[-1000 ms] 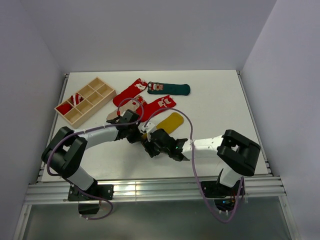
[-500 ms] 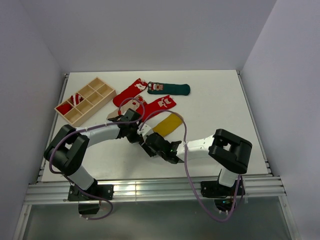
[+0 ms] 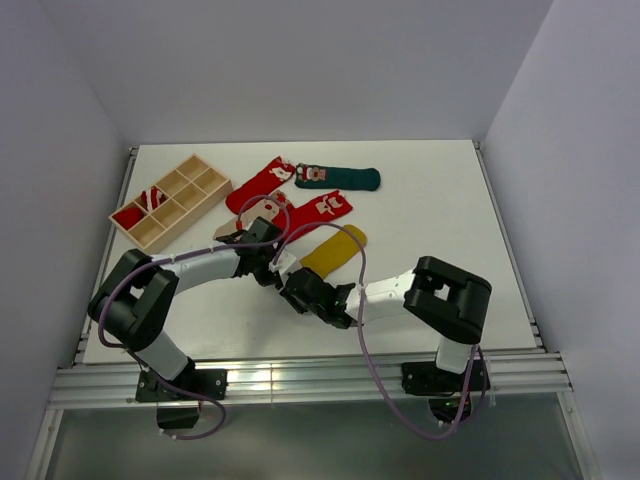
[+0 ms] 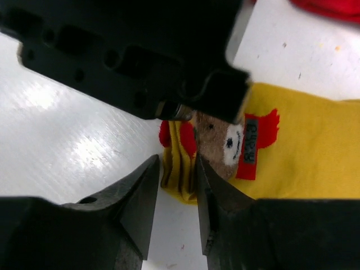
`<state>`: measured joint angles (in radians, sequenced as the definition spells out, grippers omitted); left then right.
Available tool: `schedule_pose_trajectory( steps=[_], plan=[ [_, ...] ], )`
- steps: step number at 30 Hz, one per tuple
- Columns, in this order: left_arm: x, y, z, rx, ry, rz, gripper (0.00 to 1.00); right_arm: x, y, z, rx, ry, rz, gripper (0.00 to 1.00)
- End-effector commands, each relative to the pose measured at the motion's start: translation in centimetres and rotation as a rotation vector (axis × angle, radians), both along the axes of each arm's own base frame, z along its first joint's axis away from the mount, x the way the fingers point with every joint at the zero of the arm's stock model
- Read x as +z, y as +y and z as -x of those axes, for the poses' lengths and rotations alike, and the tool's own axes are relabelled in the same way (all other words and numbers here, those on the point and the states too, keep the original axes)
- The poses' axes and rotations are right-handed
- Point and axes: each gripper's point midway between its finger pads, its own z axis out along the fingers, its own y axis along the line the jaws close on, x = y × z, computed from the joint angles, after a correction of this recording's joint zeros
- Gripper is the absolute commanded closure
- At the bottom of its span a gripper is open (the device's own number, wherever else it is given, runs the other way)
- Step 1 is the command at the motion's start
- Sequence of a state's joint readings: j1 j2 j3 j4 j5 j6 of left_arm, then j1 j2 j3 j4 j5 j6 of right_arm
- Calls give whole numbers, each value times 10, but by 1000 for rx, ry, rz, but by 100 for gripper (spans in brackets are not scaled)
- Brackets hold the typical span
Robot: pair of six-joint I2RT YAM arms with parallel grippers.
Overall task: Roll the socks
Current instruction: Roll the sock at the center of the board.
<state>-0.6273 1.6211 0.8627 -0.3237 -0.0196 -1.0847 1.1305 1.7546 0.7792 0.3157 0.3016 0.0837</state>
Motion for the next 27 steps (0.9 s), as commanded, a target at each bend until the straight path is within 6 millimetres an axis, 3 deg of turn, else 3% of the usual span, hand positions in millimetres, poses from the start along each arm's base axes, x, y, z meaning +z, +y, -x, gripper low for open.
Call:
schedule_pose_trajectory(
  steps=[1, 3, 6, 7, 10, 14, 18, 19, 22, 27],
  plan=[
    [11, -5, -5, -9, -19, 14, 100, 4, 12, -5, -14, -20, -28, 62],
    [11, -4, -6, -8, -20, 13, 100, 0, 8, -5, -25, -20, -16, 63],
    [11, -5, -7, -8, -22, 16, 100, -1, 1, -5, -49, -5, -26, 79],
    [13, -5, -7, -7, -28, 20, 100, -4, 1, 0, -29, 23, -36, 90],
    [18, -5, -7, 9, -53, 41, 96, 2, -6, -3, -54, 81, -100, 100],
    [32, 2, -13, 66, -120, 74, 86, 7, -7, -2, -33, 248, -229, 100],
    [46, 14, -14, 143, -190, 106, 65, 14, -7, 0, -31, 429, -381, 100],
    [57, 14, -16, 156, -227, 133, 61, 14, -7, 1, -30, 465, -403, 100],
    [68, 18, -16, 187, -280, 176, 52, 14, -8, 1, -42, 582, -492, 100],
    [70, 19, -11, 175, -316, 219, 50, 18, -13, -4, -77, 740, -669, 100]
  ],
)
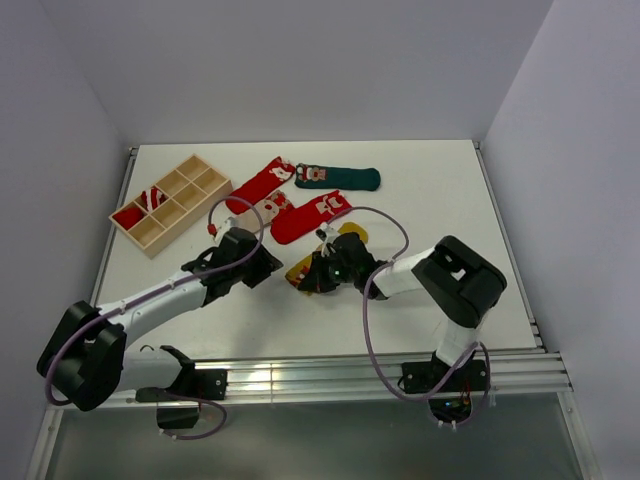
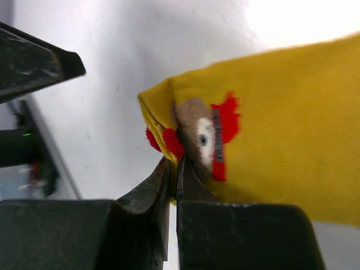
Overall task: Roll the socks
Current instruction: Roll the sock at the center of the board.
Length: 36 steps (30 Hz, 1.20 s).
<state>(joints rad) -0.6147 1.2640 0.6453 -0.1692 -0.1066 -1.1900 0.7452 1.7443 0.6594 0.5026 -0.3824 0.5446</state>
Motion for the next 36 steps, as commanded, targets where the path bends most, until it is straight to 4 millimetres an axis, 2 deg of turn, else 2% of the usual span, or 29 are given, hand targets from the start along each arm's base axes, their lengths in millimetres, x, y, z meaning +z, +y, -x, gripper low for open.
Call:
schedule_pose_trajectory(
  steps=[1, 8, 12, 21, 27, 36],
  plan=[
    [10, -3, -7, 18, -68, 52, 51, 13, 7, 13, 26, 167, -196, 100],
    [-13, -9, 8, -37, -20, 71, 60, -8, -11, 3, -89, 337, -246, 100],
    [-19, -17, 10, -68, -19, 86, 65, -18, -16, 3, -132, 425, -279, 100],
    [-38, -29, 11, -114, 7, 89, 65, -31, -24, 1, -180, 498, -263, 100],
    [-40, -37, 10, -144, -12, 126, 63, -33, -25, 0, -186, 515, -256, 100],
    [-45, -38, 6, -148, -39, 121, 62, -37, -25, 0, -181, 525, -248, 100]
  ],
)
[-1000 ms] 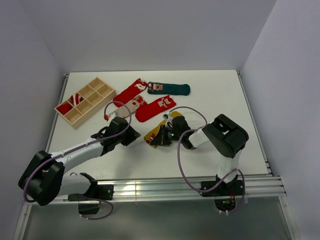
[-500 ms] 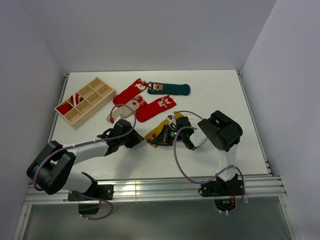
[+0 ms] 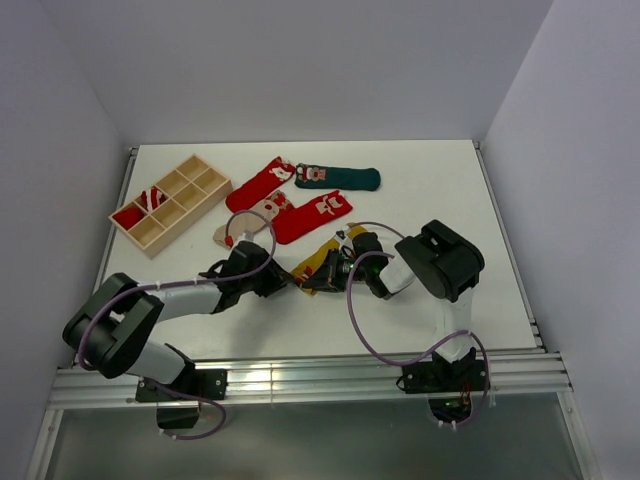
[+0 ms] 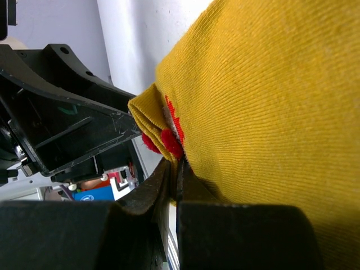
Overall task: Roll the socks
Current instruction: Roll the sock at the center of the board.
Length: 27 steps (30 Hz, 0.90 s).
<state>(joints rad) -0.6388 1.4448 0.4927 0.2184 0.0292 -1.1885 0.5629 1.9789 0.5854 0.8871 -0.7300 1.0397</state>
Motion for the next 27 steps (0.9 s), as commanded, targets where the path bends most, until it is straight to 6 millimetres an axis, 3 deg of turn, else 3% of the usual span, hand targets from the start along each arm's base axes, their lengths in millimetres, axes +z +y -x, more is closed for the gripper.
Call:
schedule_pose_trajectory(
  steps=[1, 13, 19, 21, 27],
  plan=[
    [4, -6, -6, -21, -51, 15, 62, -27, -11, 3, -31, 66, 81, 100],
    [-8, -10, -15, -27, -42, -26, 66, -31, -11, 5, -9, 84, 97, 100],
    [-26, -6, -13, -12, 39, -82, 68, -33, -10, 7, 8, 94, 107, 100],
    [-41, 0, -5, -15, 102, -130, 73, -35, -11, 7, 7, 101, 117, 100],
    [-59, 12, -1, 7, 172, -229, 89, -35, -13, 6, 10, 87, 146, 100]
  ],
)
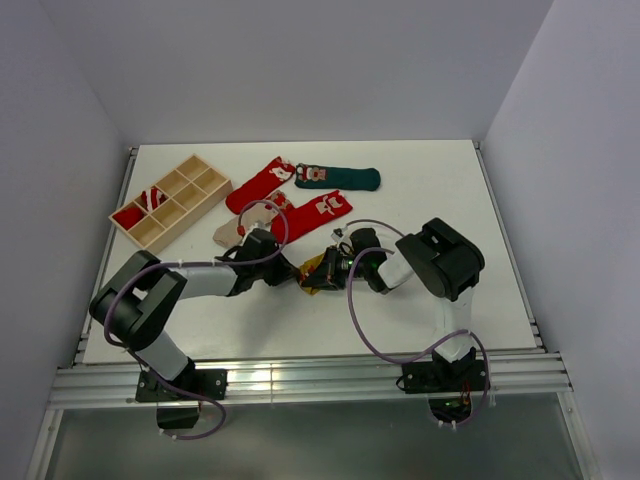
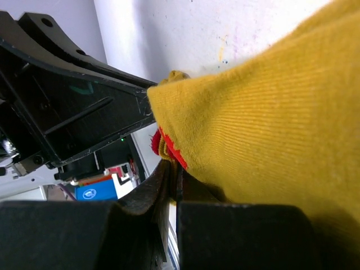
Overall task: Roll the socks
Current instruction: Roll the sock at the center of the board.
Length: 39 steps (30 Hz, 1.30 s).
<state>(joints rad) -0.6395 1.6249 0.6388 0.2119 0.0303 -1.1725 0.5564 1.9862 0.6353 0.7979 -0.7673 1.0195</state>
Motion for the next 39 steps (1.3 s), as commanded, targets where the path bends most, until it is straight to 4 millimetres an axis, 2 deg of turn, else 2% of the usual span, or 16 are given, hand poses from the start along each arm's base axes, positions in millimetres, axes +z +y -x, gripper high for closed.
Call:
schedule_pose_trajectory(
  steps=[1, 3, 5, 6, 7, 8, 10, 15, 17, 18, 20, 22, 26, 30, 35, 39],
  plan=[
    [-46, 31, 25, 19, 144, -205, 90, -33, -16, 6, -17, 37, 141, 100],
    [-46, 32, 24, 23, 142, -221, 94, -28, -18, 5, -19, 17, 163, 95],
    [-47, 37, 27, 26, 157, -263, 100, -29, -23, 6, -6, -4, 211, 85],
    [-47, 38, 27, 28, 156, -275, 100, -28, -26, 2, -18, -28, 241, 81],
    [-44, 37, 25, 26, 147, -284, 100, -18, -26, -3, -14, -87, 254, 72],
    [-43, 40, 26, 30, 147, -304, 100, -18, -30, 3, -1, -79, 293, 68],
    [-38, 39, 24, 29, 135, -313, 100, -14, -34, -3, -5, -143, 353, 60],
    [-27, 38, 23, 24, 114, -352, 100, 15, -48, 0, -13, -284, 501, 50],
    [-20, 34, 19, 17, 95, -356, 100, 21, -59, -6, -42, -368, 588, 50],
    [-19, 35, 21, 13, 102, -367, 100, 37, -58, -10, -62, -439, 591, 50],
    [-14, 31, 18, 7, 89, -366, 100, 47, -58, -10, -76, -571, 657, 52],
    [-11, 30, 18, 4, 88, -370, 100, 69, -45, -5, -78, -725, 626, 54],
    [-5, 30, 17, 5, 77, -368, 100, 88, -26, -2, -93, -831, 540, 62],
    [-1, 29, 17, 10, 74, -362, 100, 88, -3, -8, -79, -822, 477, 72],
    [-1, 30, 17, 15, 75, -364, 100, 57, 13, -4, -25, -761, 451, 77],
    [-1, 31, 17, 22, 76, -369, 100, 29, 6, 3, 5, -705, 501, 79]
  ],
)
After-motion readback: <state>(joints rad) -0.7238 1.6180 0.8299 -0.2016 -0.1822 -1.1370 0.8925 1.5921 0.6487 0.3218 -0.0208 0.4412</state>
